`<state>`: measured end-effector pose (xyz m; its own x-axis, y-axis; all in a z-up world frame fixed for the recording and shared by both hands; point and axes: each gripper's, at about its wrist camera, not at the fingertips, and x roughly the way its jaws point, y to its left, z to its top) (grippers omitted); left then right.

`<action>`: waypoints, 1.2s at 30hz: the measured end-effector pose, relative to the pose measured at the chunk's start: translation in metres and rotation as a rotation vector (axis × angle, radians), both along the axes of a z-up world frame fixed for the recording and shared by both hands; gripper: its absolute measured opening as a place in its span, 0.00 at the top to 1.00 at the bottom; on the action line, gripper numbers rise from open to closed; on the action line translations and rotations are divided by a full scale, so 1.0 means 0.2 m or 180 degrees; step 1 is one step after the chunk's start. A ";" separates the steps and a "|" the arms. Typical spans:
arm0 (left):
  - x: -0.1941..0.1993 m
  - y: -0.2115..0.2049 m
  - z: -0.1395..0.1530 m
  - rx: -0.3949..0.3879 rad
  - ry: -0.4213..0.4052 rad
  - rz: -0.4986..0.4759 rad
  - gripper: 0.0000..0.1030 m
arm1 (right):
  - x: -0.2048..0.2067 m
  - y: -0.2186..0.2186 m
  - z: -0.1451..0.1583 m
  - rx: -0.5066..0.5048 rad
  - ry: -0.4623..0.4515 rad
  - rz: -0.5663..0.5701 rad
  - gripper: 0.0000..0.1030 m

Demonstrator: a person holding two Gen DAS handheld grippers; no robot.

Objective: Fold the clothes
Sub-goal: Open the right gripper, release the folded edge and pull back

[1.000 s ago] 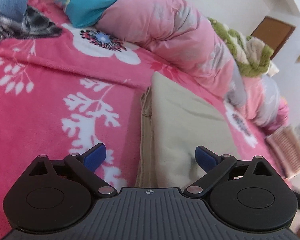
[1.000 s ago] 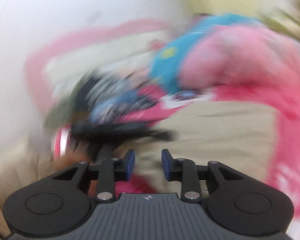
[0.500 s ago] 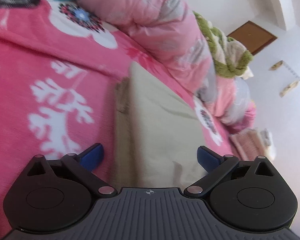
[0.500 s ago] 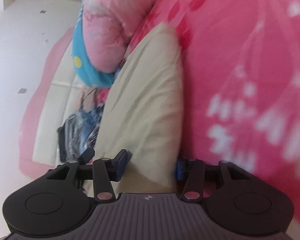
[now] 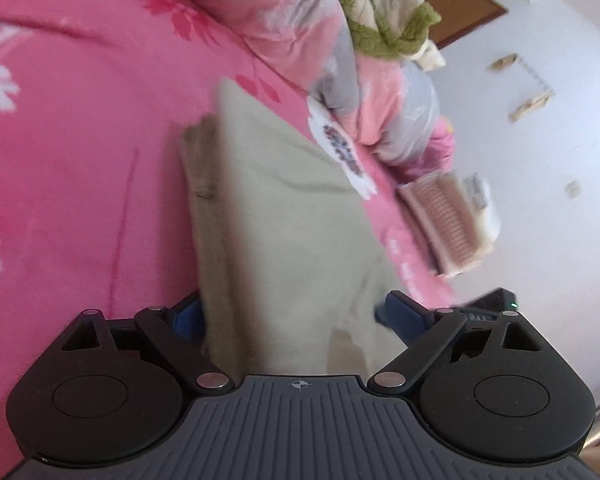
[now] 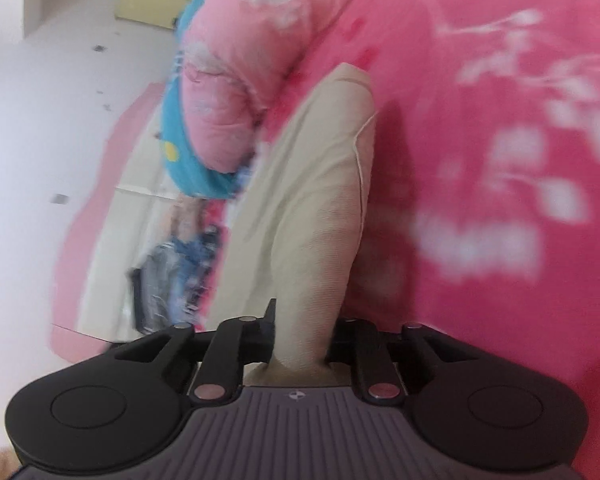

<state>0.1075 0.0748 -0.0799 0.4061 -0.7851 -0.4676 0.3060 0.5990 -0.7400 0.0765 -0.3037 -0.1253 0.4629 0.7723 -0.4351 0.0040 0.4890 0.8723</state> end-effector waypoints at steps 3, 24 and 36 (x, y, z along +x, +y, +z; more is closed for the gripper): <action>0.02 0.09 0.11 0.0119 -0.0167 0.0243 0.07 | -0.08 -0.06 -0.05 -0.0036 0.0072 -0.0083 0.70; 0.47 -0.38 0.16 0.1432 -0.0954 -0.0094 0.40 | -0.28 0.08 0.12 -0.1588 -0.1221 0.0149 0.78; 0.45 -0.37 0.13 0.1385 -0.1064 -0.0085 0.36 | 0.02 0.00 0.40 -0.1702 -0.1524 -0.0144 0.79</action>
